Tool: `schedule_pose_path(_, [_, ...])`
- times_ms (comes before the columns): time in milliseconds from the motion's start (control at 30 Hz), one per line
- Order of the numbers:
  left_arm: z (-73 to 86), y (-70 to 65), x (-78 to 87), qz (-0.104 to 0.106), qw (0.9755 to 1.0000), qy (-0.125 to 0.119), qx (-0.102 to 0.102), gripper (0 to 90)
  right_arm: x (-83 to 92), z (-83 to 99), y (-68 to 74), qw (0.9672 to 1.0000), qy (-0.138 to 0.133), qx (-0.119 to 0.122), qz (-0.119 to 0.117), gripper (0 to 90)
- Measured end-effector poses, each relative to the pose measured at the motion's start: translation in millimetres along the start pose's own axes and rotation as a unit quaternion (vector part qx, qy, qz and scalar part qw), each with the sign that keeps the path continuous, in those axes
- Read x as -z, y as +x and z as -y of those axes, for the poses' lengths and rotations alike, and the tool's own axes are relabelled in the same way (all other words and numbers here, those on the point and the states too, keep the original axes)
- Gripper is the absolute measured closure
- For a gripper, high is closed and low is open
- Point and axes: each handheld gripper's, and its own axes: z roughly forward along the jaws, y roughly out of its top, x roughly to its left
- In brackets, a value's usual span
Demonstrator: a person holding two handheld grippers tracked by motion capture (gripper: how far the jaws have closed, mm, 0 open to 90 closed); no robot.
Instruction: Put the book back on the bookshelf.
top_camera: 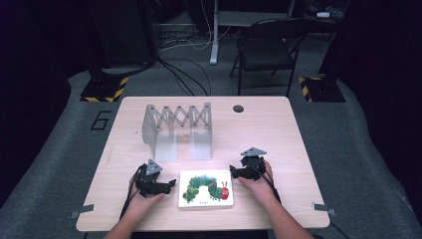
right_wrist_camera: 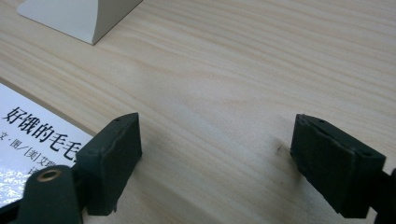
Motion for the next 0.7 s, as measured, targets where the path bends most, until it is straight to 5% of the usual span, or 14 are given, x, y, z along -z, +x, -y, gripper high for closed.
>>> schedule_pose_path(333, [-0.3,-3.1,3.5,0.002,1.0000,-0.002,0.001,30.6,5.6,-4.9,0.2,0.9997,0.019,0.006,-0.009,35.3])
schedule_pose_path(700, [-2.9,-3.3,9.9,0.011,0.9998,0.002,0.017,36.3,10.4,-9.1,2.3,0.9986,0.046,0.003,-0.026,45.1])
